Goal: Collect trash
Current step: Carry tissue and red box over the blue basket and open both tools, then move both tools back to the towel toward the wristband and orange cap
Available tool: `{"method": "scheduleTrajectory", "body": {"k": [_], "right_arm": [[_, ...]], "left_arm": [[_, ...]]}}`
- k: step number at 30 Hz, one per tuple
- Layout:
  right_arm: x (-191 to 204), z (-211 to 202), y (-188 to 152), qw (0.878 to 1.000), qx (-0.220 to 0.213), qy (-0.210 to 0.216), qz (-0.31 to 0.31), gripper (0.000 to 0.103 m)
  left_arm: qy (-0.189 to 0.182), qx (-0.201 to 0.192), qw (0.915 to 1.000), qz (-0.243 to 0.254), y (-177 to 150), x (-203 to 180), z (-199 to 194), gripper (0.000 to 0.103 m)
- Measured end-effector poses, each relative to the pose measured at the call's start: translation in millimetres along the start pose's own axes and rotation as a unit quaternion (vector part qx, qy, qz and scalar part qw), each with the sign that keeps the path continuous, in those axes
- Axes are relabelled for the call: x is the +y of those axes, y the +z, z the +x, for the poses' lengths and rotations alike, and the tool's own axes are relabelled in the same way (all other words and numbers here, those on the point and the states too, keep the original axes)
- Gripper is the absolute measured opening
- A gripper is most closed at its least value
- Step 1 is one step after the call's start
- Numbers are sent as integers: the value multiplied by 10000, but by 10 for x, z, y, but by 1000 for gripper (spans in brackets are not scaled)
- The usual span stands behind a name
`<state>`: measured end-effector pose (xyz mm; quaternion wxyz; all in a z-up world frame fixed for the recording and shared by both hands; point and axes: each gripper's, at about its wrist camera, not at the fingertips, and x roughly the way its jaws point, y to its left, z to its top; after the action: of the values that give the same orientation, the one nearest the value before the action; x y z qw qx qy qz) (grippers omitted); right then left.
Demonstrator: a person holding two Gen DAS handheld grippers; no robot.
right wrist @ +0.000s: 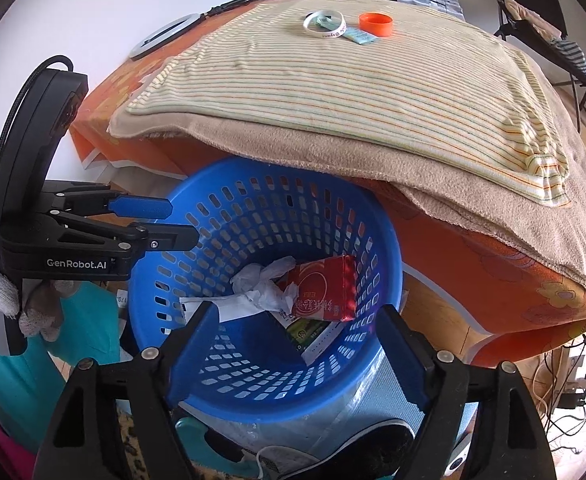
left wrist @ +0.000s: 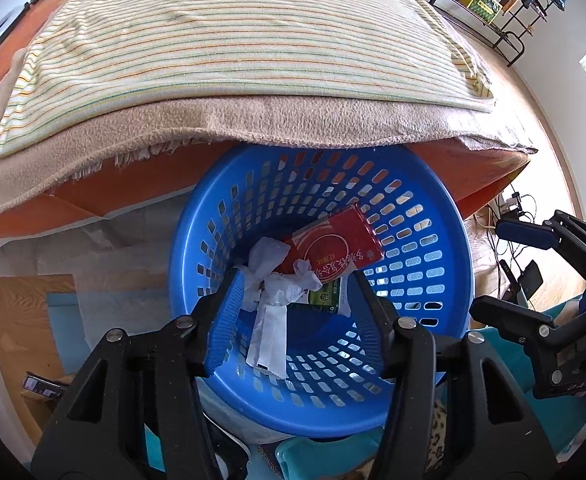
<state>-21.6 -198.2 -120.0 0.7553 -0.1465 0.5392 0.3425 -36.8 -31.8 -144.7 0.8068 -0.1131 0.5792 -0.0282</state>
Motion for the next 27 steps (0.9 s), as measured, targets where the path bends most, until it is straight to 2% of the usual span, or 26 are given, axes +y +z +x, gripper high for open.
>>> {"method": "scheduleTrajectory", "body": {"k": [2,6,18,23,27], "right_arm": [[-17,2,7,10000,7,-56,45,86],[-48,15,26,9997,50,-203,133,89],[-100,-23,102,9989,29,-292,353,93],[-122,-75,193,9987,-13,-332,398,93],[-200,-136,286,9981,-102,-184,570,93]], "left_arm": [[2,2,10000,3,0,1,1,55],[14,-20,10000,-13,12,5,-13,62],[-9,-76,9999,-82,90,10,-76,62],[-82,-171,9997,-123,224,20,-179,62],[-176,-316,9990,-276,386,68,-305,62]]}}
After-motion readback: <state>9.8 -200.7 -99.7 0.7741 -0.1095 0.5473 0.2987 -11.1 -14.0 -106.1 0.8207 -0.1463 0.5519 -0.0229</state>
